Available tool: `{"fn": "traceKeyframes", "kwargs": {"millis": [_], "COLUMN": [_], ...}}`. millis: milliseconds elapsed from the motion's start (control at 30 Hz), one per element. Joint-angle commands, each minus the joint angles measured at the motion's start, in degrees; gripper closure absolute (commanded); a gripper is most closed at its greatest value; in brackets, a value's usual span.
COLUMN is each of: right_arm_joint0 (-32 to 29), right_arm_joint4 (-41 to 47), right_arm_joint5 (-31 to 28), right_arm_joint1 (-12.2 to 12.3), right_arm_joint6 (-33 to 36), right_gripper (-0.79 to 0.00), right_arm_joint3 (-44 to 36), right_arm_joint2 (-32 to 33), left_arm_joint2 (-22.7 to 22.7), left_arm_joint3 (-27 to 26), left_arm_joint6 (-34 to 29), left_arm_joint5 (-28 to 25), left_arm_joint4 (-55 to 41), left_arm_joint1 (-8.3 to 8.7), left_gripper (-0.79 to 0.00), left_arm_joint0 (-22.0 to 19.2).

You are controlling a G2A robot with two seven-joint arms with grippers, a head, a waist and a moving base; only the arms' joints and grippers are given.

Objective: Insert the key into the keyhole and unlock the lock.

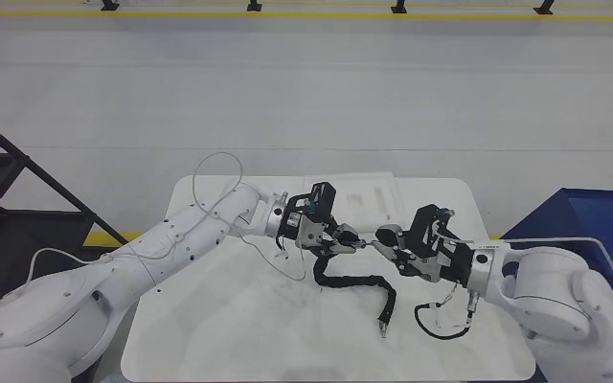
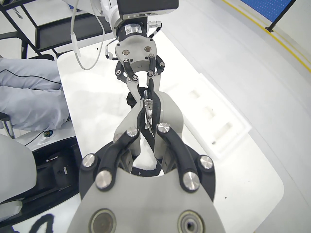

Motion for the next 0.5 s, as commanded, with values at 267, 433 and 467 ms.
{"fn": "traceKeyframes", "kwargs": {"millis": [267, 433, 467], "right_arm_joint0": [-1.5, -2.1, -2.1], "right_arm_joint4": [3.4, 4.7, 4.9], "right_arm_joint5": [0.3, 0.3, 0.4], "right_arm_joint1": [0.3, 0.4, 0.4], "right_arm_joint6": [-1.3, -1.8, -1.9], "right_gripper": [-0.785, -0.785, -0.785], "right_arm_joint3": [1.4, 2.2, 2.3], "right_arm_joint2": [3.4, 4.8, 5.0], "left_arm_joint2": [0.0, 0.0, 0.0], "left_arm_joint3": [5.0, 7.2, 7.5], "left_arm_joint6": [-3.3, -7.3, -8.3], "left_arm_joint5": [0.0, 0.0, 0.0], "left_arm_joint4": [-0.5, -0.6, -0.6], "left_arm_joint1": [-0.91, -1.90, -2.15], "left_gripper": [0.000, 0.000, 0.000], "left_arm_joint0": [1.9, 3.5, 3.9]}}
